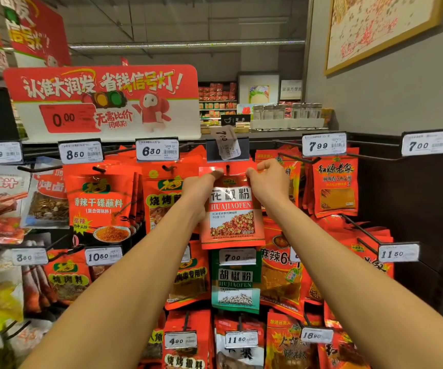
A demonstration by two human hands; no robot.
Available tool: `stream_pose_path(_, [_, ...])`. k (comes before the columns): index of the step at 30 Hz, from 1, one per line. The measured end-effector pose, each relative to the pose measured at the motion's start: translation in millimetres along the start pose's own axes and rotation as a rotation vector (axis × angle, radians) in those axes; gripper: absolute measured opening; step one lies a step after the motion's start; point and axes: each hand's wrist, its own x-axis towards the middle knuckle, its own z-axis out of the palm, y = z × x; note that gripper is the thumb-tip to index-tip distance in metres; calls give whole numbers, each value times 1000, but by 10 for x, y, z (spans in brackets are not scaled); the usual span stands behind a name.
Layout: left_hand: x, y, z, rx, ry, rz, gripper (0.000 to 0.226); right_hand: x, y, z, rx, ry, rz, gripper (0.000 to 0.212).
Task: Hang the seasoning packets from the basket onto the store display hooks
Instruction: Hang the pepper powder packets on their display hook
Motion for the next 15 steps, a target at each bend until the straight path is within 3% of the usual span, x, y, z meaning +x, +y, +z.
stream_pose_path(6, [14,-222,-150,194,75,247,21,-220,241,-86,-122,-105,-54,30])
stream_pose_path(10, [68,-300,-246,275,125,234,30,-256,306,-1,-199,-81,-79,32])
stream_pose_path(15, [94,-209,-108,336,264,249,43,-131,257,97,-268,-108,34,39])
